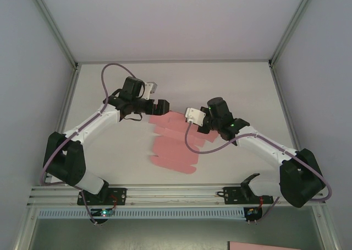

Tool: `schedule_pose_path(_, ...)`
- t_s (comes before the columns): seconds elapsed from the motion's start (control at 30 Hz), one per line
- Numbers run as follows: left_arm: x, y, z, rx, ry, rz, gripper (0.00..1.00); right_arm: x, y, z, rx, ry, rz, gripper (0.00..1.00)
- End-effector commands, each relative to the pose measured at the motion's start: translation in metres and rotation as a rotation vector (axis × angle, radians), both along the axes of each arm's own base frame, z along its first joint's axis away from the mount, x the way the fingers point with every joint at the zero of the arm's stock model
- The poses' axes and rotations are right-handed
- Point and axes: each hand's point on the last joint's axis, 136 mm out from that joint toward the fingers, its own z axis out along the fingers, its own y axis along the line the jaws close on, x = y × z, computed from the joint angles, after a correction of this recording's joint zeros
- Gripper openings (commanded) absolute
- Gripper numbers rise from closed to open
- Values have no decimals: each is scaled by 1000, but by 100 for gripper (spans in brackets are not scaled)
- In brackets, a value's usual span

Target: Assemble paper box

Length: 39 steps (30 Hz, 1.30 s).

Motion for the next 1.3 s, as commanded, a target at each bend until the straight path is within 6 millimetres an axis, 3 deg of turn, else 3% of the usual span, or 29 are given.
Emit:
schedule_pose_path(0.0,-13,-12,-6,5,-6,-80,100,12,3,23,74,-12,-40,0)
schedule_pose_path(0.17,-20,-23,-19,20,8,-119,100,7,10,25,104,20,-9,0)
schedule_pose_path(0.33,-8,-37,-22,-19,15,-86,100,4,19,18,123,52,-2,0)
schedule_pose_path(0.53,28,-35,-33,-10,35,208,100,16,32,26,262,61,-140,0)
schedule_pose_path(0.73,43,-31,-33,-93,26,436,100,13,52,35,361,103,-192,0)
schedule_pose_path(0.83,45,-31,-31,-69,-10,461,100,7,58,43,404,121,-174,0)
schedule_pose_path(0.9,44,-30,-30,-33,-21,443,100,6,55,46,402,104,-173,0)
schedule_pose_path(1.1,19,16,-16,230,-126,359,100,1,23,42,305,92,-177,0)
schedule_pose_path(1.27,-7,39,4,159,-171,221,100,-8,2,40,330,171,-145,0)
